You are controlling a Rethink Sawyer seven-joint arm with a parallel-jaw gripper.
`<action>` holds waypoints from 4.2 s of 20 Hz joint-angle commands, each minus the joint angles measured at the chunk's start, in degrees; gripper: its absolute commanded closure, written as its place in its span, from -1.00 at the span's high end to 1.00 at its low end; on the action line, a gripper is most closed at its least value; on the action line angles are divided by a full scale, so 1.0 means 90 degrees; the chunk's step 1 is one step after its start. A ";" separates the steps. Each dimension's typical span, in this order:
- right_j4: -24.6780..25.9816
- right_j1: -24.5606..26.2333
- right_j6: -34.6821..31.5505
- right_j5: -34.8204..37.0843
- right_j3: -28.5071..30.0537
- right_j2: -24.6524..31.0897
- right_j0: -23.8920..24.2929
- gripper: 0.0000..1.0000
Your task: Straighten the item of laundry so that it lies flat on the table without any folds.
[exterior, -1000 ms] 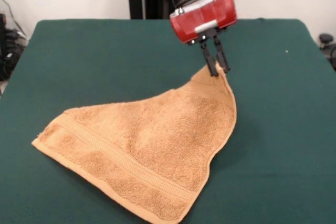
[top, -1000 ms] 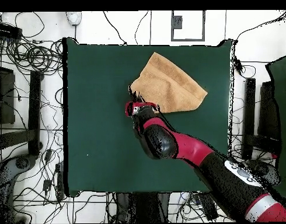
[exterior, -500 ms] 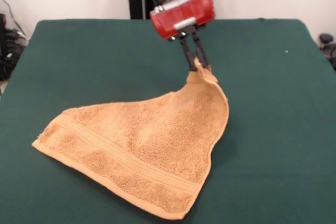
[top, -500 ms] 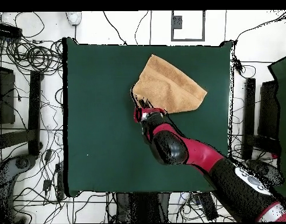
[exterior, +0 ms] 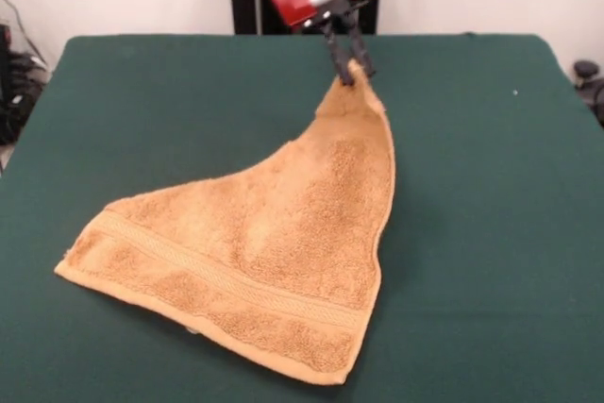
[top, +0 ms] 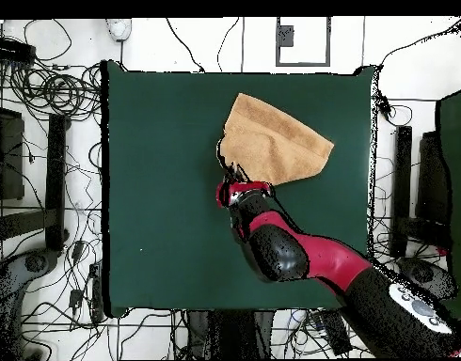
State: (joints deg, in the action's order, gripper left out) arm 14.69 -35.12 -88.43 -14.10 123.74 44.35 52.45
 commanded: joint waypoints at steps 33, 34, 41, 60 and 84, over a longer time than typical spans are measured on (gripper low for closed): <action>-0.2141 -0.2174 -0.2616 0.0399 0.0986 0.1166 -0.1102 -1.00; -0.2081 -0.2063 -0.2565 0.0296 0.0960 0.1034 -0.1180 -1.00; -0.1835 -0.1468 -0.2314 -0.0318 0.0668 0.0174 -0.1741 -1.00; -0.0659 0.0195 -0.2136 -0.1504 -0.0039 -0.0920 -0.2235 -1.00; 0.0254 0.0895 -0.2229 -0.1374 -0.0505 -0.0730 -0.1728 -1.00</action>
State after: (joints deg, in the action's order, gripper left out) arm 14.82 -28.16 -98.56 -29.11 125.08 36.16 35.42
